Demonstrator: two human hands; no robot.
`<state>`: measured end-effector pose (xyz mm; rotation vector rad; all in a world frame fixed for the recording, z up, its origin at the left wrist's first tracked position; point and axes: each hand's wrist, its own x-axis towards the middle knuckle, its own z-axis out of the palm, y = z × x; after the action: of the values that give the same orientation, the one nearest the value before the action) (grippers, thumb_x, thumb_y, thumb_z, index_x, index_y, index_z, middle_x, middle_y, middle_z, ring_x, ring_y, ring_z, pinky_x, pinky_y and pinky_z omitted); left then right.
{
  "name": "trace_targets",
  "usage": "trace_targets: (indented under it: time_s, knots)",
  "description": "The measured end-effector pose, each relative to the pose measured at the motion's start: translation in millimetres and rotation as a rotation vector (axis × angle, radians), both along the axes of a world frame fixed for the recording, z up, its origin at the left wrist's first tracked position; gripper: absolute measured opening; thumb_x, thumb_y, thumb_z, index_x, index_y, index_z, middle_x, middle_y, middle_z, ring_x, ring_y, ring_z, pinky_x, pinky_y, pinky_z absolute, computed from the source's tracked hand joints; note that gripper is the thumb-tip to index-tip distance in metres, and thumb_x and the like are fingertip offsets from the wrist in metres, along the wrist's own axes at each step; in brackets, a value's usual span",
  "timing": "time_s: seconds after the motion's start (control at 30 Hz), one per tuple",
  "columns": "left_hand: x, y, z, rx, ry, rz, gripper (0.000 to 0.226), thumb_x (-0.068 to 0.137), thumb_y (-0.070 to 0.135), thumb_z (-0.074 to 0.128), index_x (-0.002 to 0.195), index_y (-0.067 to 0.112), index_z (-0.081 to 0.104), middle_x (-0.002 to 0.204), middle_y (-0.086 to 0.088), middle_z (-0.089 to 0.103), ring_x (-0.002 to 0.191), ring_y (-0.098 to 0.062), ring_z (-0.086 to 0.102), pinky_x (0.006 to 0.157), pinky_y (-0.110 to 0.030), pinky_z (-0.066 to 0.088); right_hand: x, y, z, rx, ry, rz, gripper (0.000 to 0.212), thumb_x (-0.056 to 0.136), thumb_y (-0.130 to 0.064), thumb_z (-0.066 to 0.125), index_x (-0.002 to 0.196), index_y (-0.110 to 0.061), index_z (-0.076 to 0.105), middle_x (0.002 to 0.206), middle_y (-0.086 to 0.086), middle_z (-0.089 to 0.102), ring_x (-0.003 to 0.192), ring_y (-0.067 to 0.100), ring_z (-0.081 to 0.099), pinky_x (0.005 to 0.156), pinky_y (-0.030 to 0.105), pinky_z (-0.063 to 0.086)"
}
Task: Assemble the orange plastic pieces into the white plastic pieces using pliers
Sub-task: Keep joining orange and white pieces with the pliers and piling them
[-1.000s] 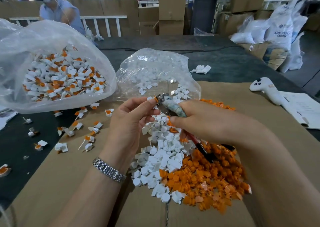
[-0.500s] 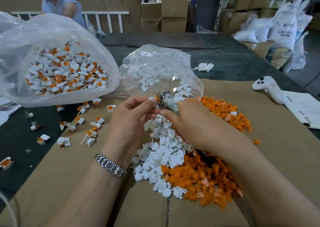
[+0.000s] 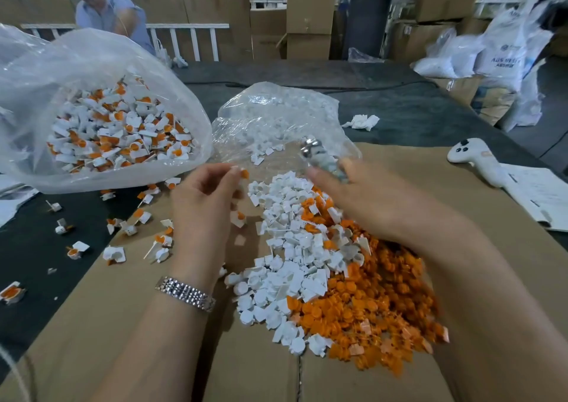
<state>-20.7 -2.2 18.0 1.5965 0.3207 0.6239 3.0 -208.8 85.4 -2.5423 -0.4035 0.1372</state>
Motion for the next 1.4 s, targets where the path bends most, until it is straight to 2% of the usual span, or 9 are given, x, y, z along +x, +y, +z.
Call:
trace_targets:
  time_s: [0.2,0.37,0.47,0.57,0.7,1.03,1.2,1.3,1.4]
  knots:
    - [1,20,-2,0.598,0.207,0.474,0.022,0.093,0.017,0.069,0.114,0.022,0.072,0.121,-0.005,0.054,0.105,-0.023,0.056,0.080,-0.034,0.045,26,-31,-28,-0.142,-0.005,-0.280,0.047,0.094,-0.060,0.051,0.113,-0.017,0.055,0.110,0.009,0.060,0.102,0.031,0.059,0.092,0.053,0.050]
    - [0,9,-4,0.793,0.174,-0.031,0.016,0.091,0.020,0.071,0.092,0.036,0.068,0.096,0.015,0.060,0.089,-0.008,0.055,0.084,-0.035,0.050,31,-34,-50,-0.293,-0.023,-0.402,0.058,0.092,-0.060,0.055,0.124,-0.011,0.055,0.123,0.014,0.053,0.119,0.035,0.049,0.102,0.055,0.042]
    - [1,6,-6,0.974,0.382,-0.221,0.017,0.091,0.034,0.074,0.102,0.044,0.066,0.095,0.023,0.052,0.105,-0.013,0.054,0.103,-0.051,0.044,31,-34,-58,-0.304,-0.031,-0.411,0.063,0.093,-0.061,0.054,0.132,-0.012,0.051,0.134,0.016,0.048,0.128,0.037,0.042,0.105,0.057,0.036]
    - [3,2,-7,1.096,0.468,-0.270,0.028,0.093,0.049,0.069,0.119,0.039,0.068,0.099,0.017,0.048,0.108,-0.015,0.048,0.105,-0.048,0.041,32,-33,-62,-0.336,-0.012,-0.397,0.065,0.092,-0.064,0.054,0.130,-0.011,0.050,0.137,0.017,0.046,0.131,0.038,0.040,0.105,0.058,0.033]
    - [2,0,-8,1.082,0.430,-0.278,0.037,0.093,0.047,0.070,0.129,0.043,0.064,0.100,0.017,0.049,0.110,-0.016,0.052,0.107,-0.051,0.042,34,-32,-65,-0.336,-0.007,-0.382,0.063,0.093,-0.067,0.050,0.124,-0.013,0.054,0.137,0.017,0.048,0.131,0.038,0.041,0.107,0.060,0.032]
    - [2,-7,-9,1.042,0.338,-0.210,0.015,0.091,0.028,0.076,0.089,0.035,0.064,0.082,0.023,0.052,0.088,-0.010,0.051,0.101,-0.049,0.048,31,-34,-61,-0.329,-0.109,-0.340,0.049,0.095,-0.061,0.053,0.122,-0.020,0.058,0.131,0.010,0.048,0.129,0.033,0.038,0.102,0.054,0.034]
    - [5,-6,-10,1.011,0.322,-0.179,0.024,0.089,0.030,0.076,0.094,0.038,0.054,0.081,0.020,0.058,0.073,0.004,0.052,0.078,-0.036,0.051,28,-35,-49,-0.235,-0.189,-0.137,0.005,0.093,-0.040,0.067,0.098,-0.038,0.066,0.108,-0.011,0.054,0.122,0.020,0.040,0.087,0.043,0.031]
    - [6,0,-12,0.936,0.298,-0.105,0.024,0.090,0.031,0.074,0.102,0.037,0.054,0.083,0.019,0.059,0.069,0.001,0.054,0.056,-0.023,0.037,25,-32,-51,-0.230,-0.150,-0.044,0.002,0.091,-0.037,0.070,0.092,-0.038,0.069,0.101,-0.018,0.064,0.118,0.015,0.040,0.086,0.041,0.029]
    - [7,4,-14,0.872,0.228,-0.072,0.018,0.093,0.026,0.070,0.109,0.031,0.065,0.085,0.019,0.055,0.075,0.001,0.052,0.059,-0.018,0.034,24,-33,-53,-0.199,-0.152,-0.030,0.006,0.092,-0.036,0.070,0.097,-0.035,0.072,0.094,-0.018,0.069,0.112,0.010,0.049,0.091,0.042,0.030]
